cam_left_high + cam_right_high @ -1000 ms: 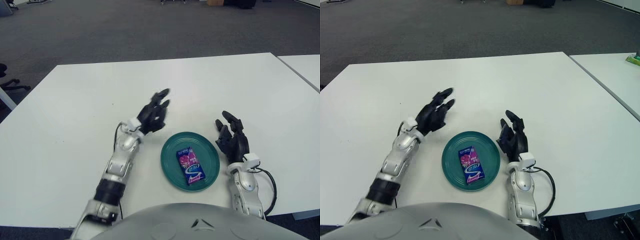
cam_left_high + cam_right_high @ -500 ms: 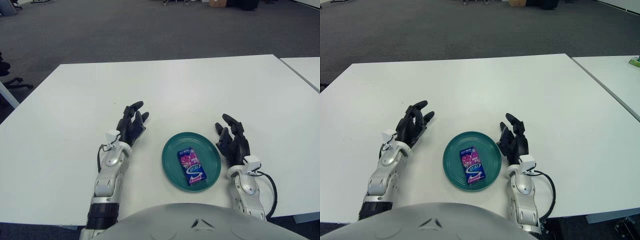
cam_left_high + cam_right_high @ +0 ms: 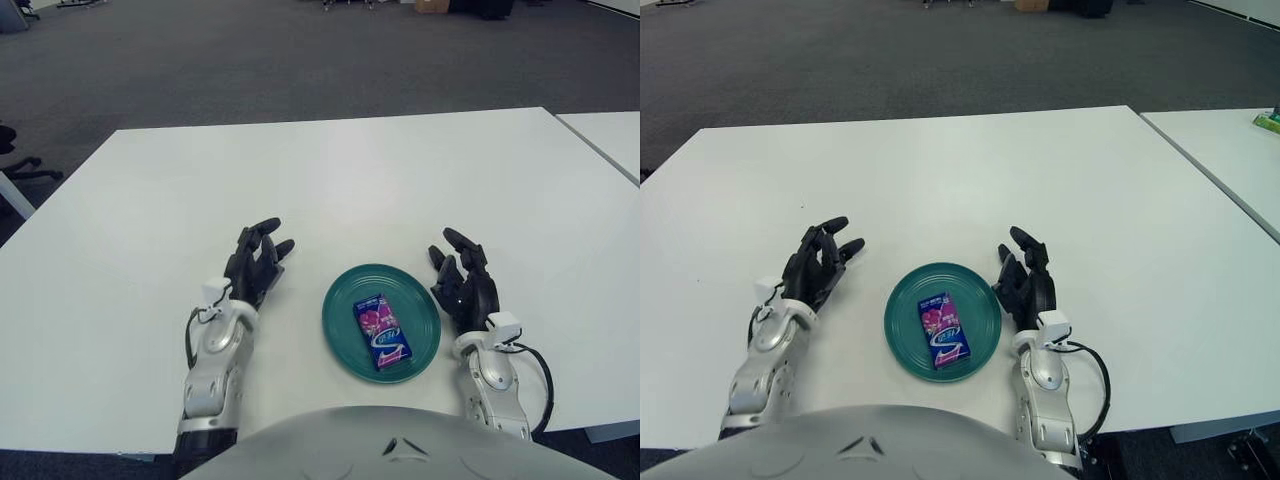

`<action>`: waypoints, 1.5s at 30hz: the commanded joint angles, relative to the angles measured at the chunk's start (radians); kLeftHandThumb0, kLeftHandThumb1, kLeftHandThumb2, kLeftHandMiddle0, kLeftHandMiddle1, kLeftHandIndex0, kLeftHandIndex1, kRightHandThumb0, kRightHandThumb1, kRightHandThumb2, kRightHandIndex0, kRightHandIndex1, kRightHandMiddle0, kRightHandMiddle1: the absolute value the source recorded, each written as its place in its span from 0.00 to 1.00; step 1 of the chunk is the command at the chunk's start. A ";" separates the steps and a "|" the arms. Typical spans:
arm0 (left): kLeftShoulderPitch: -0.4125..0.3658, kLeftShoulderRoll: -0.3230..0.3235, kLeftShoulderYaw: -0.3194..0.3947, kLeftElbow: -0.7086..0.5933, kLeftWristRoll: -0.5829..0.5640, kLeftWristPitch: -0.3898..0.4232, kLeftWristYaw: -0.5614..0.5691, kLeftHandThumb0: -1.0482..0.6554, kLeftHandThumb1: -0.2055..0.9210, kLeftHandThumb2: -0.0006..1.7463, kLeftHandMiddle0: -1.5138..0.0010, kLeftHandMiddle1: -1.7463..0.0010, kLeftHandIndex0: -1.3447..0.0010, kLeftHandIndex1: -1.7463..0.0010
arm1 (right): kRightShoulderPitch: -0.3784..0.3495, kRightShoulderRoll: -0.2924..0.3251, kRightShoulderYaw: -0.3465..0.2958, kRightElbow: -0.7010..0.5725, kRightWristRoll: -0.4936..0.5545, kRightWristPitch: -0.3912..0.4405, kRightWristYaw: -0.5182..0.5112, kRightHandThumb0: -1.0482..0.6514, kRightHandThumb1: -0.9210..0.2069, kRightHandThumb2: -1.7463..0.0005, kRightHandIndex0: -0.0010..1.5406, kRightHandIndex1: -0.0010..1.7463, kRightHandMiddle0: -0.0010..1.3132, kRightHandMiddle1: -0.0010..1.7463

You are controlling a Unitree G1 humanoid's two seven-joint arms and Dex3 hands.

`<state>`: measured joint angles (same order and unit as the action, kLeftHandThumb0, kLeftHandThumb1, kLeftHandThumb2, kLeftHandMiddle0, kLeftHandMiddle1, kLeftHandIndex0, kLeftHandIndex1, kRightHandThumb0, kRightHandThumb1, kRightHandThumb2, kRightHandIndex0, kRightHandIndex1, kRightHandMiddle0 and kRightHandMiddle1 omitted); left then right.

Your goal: Put the gum into the plate.

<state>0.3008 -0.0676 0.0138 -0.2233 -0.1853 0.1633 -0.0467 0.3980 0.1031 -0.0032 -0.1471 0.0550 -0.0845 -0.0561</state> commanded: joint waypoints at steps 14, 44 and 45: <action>0.094 0.019 -0.087 0.141 0.142 -0.255 0.002 0.15 1.00 0.50 0.75 0.60 0.89 0.39 | 0.031 -0.015 -0.018 0.046 0.009 0.074 0.010 0.16 0.00 0.49 0.31 0.02 0.00 0.46; -0.038 -0.031 -0.055 0.570 0.099 -0.630 -0.043 0.11 1.00 0.50 0.72 0.64 0.87 0.37 | 0.040 -0.027 -0.018 0.029 0.012 0.089 0.014 0.16 0.00 0.48 0.30 0.01 0.00 0.45; -0.039 -0.034 -0.056 0.574 0.099 -0.636 -0.044 0.12 1.00 0.49 0.72 0.64 0.87 0.37 | 0.040 -0.027 -0.017 0.029 0.012 0.090 0.014 0.16 0.00 0.48 0.30 0.01 0.00 0.45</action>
<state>0.2305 -0.0844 -0.0436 0.2585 -0.0698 -0.4682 -0.0808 0.4009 0.0766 -0.0137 -0.1587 0.0592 -0.0612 -0.0400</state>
